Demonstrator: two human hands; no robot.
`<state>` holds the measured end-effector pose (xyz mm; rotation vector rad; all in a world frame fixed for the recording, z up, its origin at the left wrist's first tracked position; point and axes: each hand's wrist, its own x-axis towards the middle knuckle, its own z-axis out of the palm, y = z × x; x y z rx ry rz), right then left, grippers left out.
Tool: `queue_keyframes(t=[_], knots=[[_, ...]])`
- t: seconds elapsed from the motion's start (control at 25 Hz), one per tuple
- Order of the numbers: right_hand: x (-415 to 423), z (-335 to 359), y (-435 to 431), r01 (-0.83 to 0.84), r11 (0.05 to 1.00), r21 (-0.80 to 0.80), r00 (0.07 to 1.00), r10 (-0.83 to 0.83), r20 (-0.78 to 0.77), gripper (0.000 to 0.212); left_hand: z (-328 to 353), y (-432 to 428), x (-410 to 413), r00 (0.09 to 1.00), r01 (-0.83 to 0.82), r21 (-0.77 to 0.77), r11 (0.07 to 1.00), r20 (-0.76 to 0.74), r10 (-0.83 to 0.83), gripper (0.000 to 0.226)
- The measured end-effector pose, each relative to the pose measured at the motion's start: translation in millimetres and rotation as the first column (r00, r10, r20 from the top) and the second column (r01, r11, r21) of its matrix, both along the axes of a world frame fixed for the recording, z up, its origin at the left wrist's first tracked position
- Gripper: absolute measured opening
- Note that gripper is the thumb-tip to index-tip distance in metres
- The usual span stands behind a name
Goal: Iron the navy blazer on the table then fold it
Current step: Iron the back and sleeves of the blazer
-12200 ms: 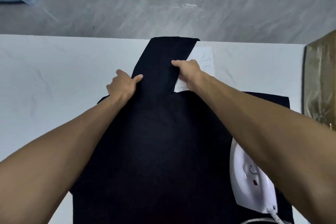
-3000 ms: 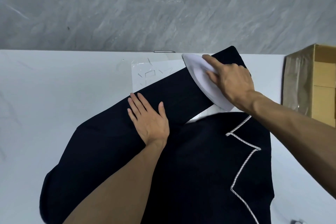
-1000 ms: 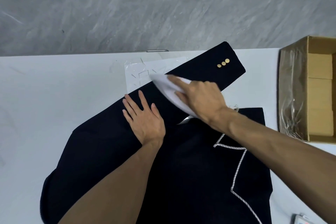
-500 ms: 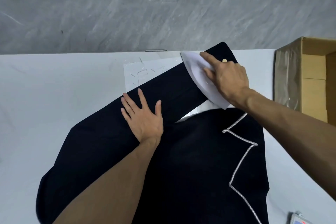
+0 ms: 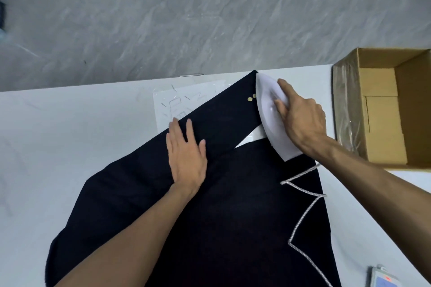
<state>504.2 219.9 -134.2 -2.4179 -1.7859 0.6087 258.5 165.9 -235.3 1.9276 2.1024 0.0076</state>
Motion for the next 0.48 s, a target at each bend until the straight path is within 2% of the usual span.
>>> queue_keyframes(t=[0.08,0.2,0.28,0.4,0.48], knots=[[-7.2,-6.9,7.3,-0.066,0.998,-0.005,0.998,0.067,0.009,0.049,-7.0,27.7,29.6,0.989,0.151,0.003,0.989,-0.007,-0.151,0.064],[-26.3,-15.4,16.0,-0.208,0.978,-0.027,0.975,0.209,0.08,0.05,-30.0,41.8,46.2,0.98,0.155,-0.076,0.985,-0.114,-0.163,0.07],[-27.0,-16.5,13.2,-0.195,0.978,-0.071,0.976,0.201,0.09,0.051,-37.5,38.9,45.1,0.973,0.157,-0.073,0.985,-0.159,-0.167,0.071],[-7.3,-3.8,-9.4,-0.11,0.99,-0.085,0.987,0.119,0.112,0.05,-37.2,38.1,45.9,0.974,0.161,-0.059,0.985,-0.151,-0.168,0.07],[0.5,5.4,-27.8,-0.127,0.984,-0.124,0.984,0.141,0.109,0.05,-34.5,40.2,46.9,0.975,0.158,-0.076,0.985,-0.149,-0.168,0.07]])
